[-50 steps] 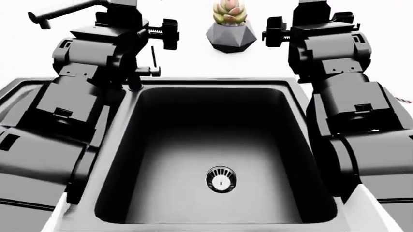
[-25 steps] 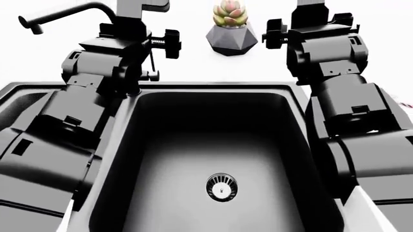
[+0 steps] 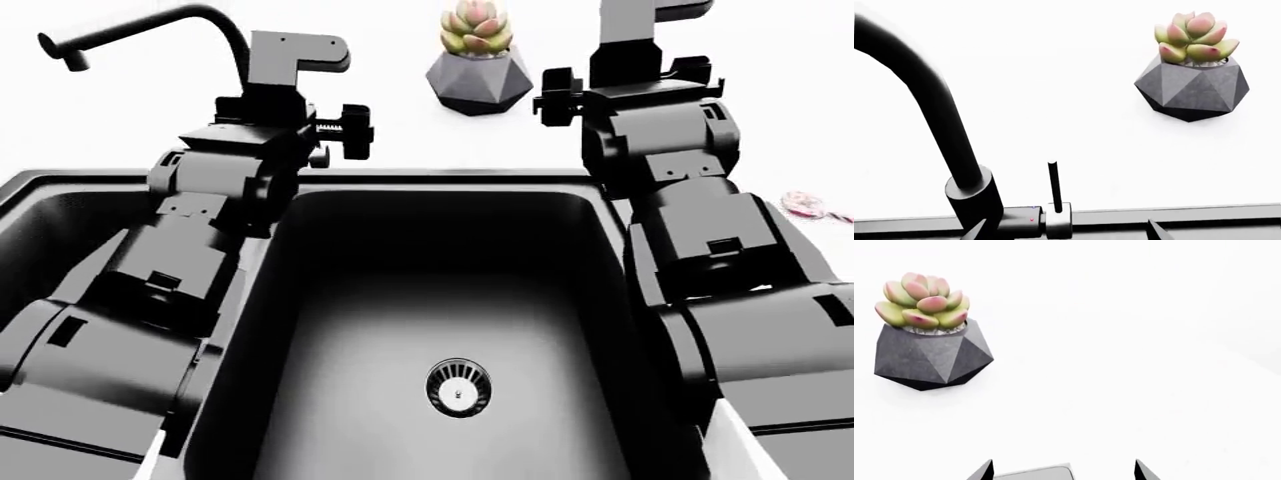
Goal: Pick the eggplant from the counter and place it in the sink. Then turn on the sink faucet.
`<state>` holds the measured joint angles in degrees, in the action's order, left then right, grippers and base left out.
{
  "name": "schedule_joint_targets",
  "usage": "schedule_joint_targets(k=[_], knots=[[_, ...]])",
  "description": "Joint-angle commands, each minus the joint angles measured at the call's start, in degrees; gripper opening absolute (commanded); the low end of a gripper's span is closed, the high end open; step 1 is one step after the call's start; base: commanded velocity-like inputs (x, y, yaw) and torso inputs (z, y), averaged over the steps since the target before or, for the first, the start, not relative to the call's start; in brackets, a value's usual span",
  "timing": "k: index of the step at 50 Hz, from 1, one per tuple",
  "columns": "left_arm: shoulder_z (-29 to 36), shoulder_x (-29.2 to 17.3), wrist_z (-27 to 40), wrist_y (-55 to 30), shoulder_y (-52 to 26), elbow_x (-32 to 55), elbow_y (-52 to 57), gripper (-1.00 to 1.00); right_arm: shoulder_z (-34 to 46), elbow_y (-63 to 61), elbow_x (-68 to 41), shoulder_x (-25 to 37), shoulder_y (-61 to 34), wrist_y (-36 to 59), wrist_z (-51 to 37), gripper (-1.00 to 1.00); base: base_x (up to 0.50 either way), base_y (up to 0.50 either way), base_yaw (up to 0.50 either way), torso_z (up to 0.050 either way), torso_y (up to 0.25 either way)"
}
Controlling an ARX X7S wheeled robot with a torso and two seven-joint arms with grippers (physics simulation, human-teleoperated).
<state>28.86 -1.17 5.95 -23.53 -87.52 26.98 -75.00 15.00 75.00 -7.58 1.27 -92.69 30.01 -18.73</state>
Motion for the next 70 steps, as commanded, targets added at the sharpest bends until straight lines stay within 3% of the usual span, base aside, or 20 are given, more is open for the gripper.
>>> schedule_joint_targets(k=[1,6,16,26,32,54,64,70], knots=[[-1.02,1.15,-1.05,0.31,0.89,-1.21,0.01,1.00,-1.15,-0.01,0.65,-1.23,0.40,-0.58,1.00,1.00,0.00,0.00,0.00,0.000,0.000],[0.88,1.15,-1.46,0.36,-0.29,0.84,0.01,1.00,-0.22,-0.01,-0.14,-1.23,0.46,-0.73,0.72,1.00,0.00,0.00,0.00,0.000,0.000],[13.24,1.16,-0.18,1.85,-2.78,14.05,0.02,1.00,0.19,-0.01,-0.60,-1.22,0.55,-0.57,0.81,1.00,0.00,0.00,0.00,0.000,0.000],[11.15,1.15,1.21,1.70,-2.37,11.60,0.01,1.00,0.52,-0.01,-0.84,-1.23,0.76,-0.59,0.86,1.00,0.00,0.00,0.00,0.038,0.000],[6.81,1.15,1.63,1.27,-2.11,7.58,0.01,1.00,2.54,-0.01,-2.51,-1.24,0.77,-0.89,1.33,1.00,0.18,0.00,0.00,0.000,0.000],[3.67,1.15,0.26,1.07,-1.58,4.47,0.01,1.00,-0.07,-0.01,-0.62,-1.24,0.68,0.19,0.51,1.00,0.24,0.00,0.00,0.000,0.000],[0.17,1.15,-0.01,0.96,-1.40,1.15,0.01,1.00,-4.26,-0.02,4.32,1.62,-9.63,15.53,2.52,1.00,0.00,0.00,0.00,0.000,0.000],[2.14,1.15,0.20,1.12,-1.56,2.98,0.01,1.00,-0.51,-0.30,6.90,3.36,-12.88,17.83,9.24,1.00,0.00,0.00,0.00,0.000,0.000]])
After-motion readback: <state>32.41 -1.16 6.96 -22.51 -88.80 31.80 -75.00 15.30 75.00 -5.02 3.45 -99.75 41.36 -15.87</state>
